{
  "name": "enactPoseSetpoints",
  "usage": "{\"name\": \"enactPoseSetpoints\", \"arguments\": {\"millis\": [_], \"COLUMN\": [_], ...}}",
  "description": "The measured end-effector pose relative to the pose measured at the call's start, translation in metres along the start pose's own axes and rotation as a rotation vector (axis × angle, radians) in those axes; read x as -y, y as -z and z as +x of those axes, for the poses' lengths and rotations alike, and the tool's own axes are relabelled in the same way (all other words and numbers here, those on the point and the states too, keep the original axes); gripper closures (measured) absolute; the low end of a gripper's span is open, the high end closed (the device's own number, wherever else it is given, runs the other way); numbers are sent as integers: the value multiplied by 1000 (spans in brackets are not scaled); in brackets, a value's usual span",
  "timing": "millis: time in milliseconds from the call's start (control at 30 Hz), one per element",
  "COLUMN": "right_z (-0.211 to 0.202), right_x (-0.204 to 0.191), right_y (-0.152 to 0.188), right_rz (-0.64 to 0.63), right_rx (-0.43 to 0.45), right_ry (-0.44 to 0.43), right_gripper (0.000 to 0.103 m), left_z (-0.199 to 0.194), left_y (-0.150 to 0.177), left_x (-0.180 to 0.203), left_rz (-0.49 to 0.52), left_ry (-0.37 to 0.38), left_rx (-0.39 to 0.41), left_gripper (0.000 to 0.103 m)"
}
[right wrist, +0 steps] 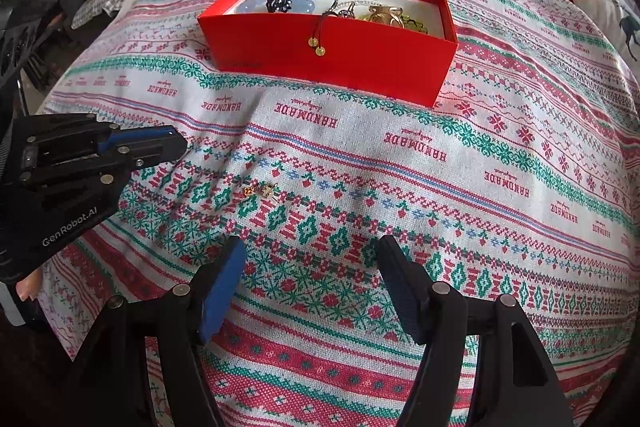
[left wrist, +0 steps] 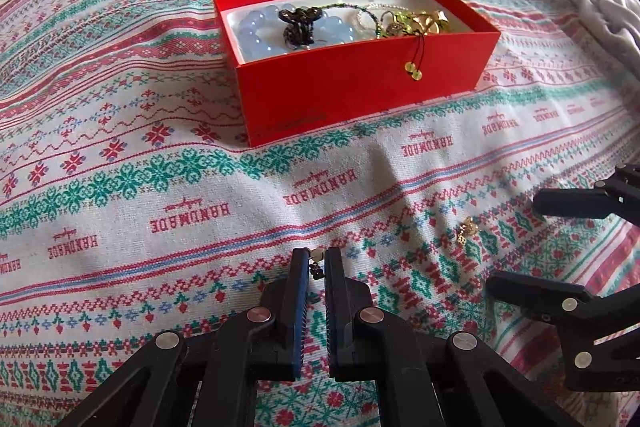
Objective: Organize jewelry
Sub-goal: 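Grasp a gold earring with the left tool while the right tool grasps another earring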
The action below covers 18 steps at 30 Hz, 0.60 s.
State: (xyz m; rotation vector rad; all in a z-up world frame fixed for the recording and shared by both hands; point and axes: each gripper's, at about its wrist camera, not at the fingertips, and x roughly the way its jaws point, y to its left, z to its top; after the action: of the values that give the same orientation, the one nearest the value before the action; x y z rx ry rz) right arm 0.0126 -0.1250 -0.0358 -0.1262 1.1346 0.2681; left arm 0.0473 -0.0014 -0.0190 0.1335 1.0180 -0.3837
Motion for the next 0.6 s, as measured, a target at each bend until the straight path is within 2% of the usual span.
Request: {"name": "enactPoseSetpoints", "arguments": {"millis": [167, 233, 300, 533, 600], "right_z": [9, 12, 15, 21, 22], "right_x": [-5, -7, -10, -20, -24], "right_y": [-10, -15, -19, -29, -31], "right_rz": [0, 10, 16, -10, -32], "right_rx": [5, 4, -1, -6, -9], "right_ry": [1, -6, -21, -16, -19], "right_gripper": [33, 37, 51, 74, 84], "left_z": [-4, -3, -3, -2, -2], "left_y": [6, 7, 8, 8, 9], "left_x": [-11, -12, -12, -14, -15], "left_rz": [-21, -25, -24, -36, -39], "left_ry": [-9, -10, -9, -10, -11], "left_rx": [-4, -9, -10, -16, -18], "left_gripper": [101, 101, 101, 101, 101]}}
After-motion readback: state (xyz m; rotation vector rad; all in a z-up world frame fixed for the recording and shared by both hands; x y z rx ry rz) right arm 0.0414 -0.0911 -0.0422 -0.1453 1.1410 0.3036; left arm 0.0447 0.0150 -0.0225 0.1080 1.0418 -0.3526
